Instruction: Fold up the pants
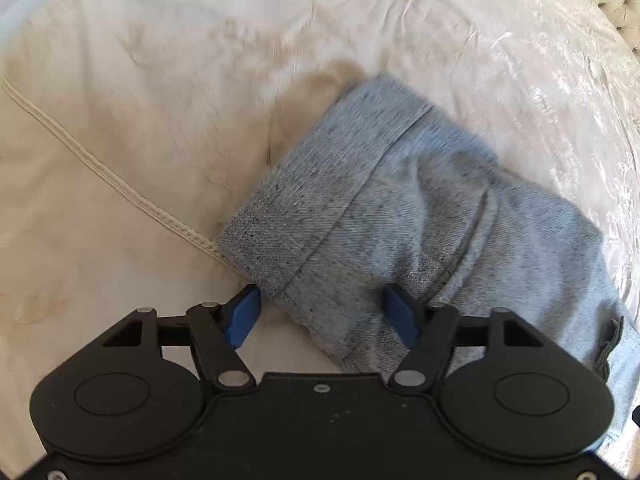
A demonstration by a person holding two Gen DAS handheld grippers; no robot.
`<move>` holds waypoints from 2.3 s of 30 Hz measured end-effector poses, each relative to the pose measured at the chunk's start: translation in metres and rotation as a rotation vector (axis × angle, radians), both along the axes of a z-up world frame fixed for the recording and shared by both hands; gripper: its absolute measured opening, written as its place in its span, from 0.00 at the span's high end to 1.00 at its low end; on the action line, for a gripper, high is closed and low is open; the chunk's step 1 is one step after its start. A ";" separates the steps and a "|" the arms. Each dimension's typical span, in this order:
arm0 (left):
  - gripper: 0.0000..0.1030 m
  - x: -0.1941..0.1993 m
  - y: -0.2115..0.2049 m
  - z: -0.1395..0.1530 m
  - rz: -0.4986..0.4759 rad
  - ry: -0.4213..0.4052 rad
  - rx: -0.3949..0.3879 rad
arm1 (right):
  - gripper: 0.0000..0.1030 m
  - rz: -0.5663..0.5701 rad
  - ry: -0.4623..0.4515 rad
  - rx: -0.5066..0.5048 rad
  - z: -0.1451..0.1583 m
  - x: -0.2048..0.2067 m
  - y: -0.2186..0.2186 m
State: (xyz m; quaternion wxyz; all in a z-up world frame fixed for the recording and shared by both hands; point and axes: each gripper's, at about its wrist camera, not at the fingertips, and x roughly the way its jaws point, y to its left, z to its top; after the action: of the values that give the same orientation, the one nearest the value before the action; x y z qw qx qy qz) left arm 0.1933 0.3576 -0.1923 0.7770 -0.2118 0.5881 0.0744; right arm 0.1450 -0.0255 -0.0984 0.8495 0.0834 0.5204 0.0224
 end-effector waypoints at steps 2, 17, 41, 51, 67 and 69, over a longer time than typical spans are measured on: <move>0.19 0.000 0.005 -0.005 0.011 -0.018 -0.034 | 0.70 -0.002 0.005 -0.007 -0.001 0.000 0.008; 0.30 0.015 -0.010 -0.004 0.000 -0.060 0.025 | 0.70 0.012 0.037 -0.029 0.000 -0.002 0.039; 0.58 -0.013 -0.091 0.112 -0.132 -0.276 0.221 | 0.68 0.088 0.069 -0.086 -0.096 0.088 -0.006; 0.59 -0.024 -0.147 0.167 -0.140 -0.362 0.231 | 0.70 0.074 0.047 0.085 -0.059 0.072 -0.058; 0.58 -0.019 -0.374 0.119 -0.450 -0.355 0.195 | 0.69 0.026 0.079 0.244 -0.050 0.037 -0.168; 0.58 -0.016 -0.404 0.094 -0.516 -0.301 0.219 | 0.68 0.022 0.090 0.227 -0.056 0.035 -0.182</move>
State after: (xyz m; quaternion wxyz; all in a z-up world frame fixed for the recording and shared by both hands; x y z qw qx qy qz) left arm 0.1772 -0.0468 -0.0980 0.8668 0.0207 0.4892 -0.0946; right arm 0.1805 -0.2075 -0.1540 0.8102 0.1743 0.5528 0.0869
